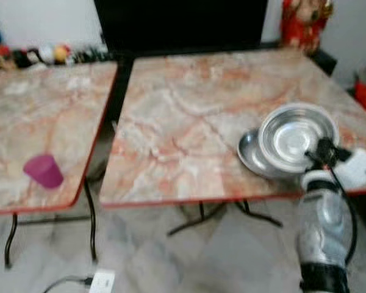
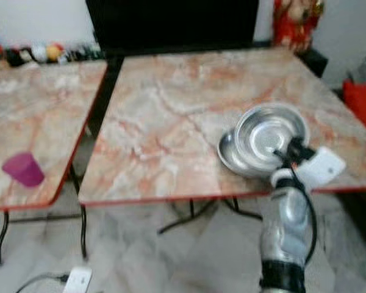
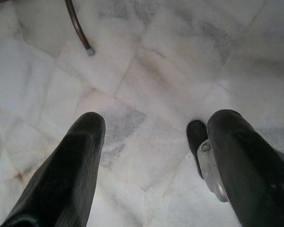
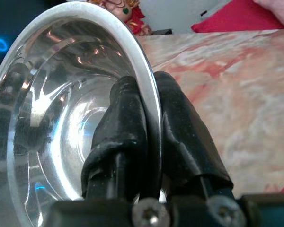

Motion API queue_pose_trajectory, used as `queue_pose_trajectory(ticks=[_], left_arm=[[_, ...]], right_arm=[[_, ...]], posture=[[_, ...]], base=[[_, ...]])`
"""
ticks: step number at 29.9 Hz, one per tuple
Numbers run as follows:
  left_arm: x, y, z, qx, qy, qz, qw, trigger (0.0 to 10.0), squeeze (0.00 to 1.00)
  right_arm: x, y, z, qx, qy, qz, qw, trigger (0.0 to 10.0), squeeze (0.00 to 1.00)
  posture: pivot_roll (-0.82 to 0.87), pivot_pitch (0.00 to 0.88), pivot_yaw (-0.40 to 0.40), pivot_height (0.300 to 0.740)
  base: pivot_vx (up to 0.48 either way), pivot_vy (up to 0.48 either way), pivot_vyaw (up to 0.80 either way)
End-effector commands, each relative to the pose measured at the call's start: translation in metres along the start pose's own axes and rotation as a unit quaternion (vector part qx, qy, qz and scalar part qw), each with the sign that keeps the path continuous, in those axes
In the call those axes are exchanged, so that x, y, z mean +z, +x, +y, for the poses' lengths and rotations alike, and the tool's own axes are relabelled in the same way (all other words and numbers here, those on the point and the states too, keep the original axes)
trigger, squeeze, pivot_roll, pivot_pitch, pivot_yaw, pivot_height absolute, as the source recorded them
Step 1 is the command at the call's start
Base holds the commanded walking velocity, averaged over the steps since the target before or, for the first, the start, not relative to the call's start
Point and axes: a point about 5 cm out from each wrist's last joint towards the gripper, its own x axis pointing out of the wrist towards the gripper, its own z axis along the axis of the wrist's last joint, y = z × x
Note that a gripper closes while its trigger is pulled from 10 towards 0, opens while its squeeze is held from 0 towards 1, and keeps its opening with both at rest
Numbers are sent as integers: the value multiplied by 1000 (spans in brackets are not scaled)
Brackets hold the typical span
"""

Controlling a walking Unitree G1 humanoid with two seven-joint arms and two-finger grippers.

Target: Setting the table

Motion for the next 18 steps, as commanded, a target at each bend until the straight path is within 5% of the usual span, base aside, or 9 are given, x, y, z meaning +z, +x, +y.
queue_pose_trajectory(ticks=[1,18], left_arm=[[-5,-1,6,6,-5,10,1000,10000,0],[-1,-1,8,3,-7,2,1000,10000,0]], right_arm=[[4,3,10,10,8,-11,1000,10000,0],[-2,1,23,37,14,-7,999,10000,0]], posture=[[-89,23,37,732],[-89,21,41,732]], base=[[0,0,0],[300,0,0]])
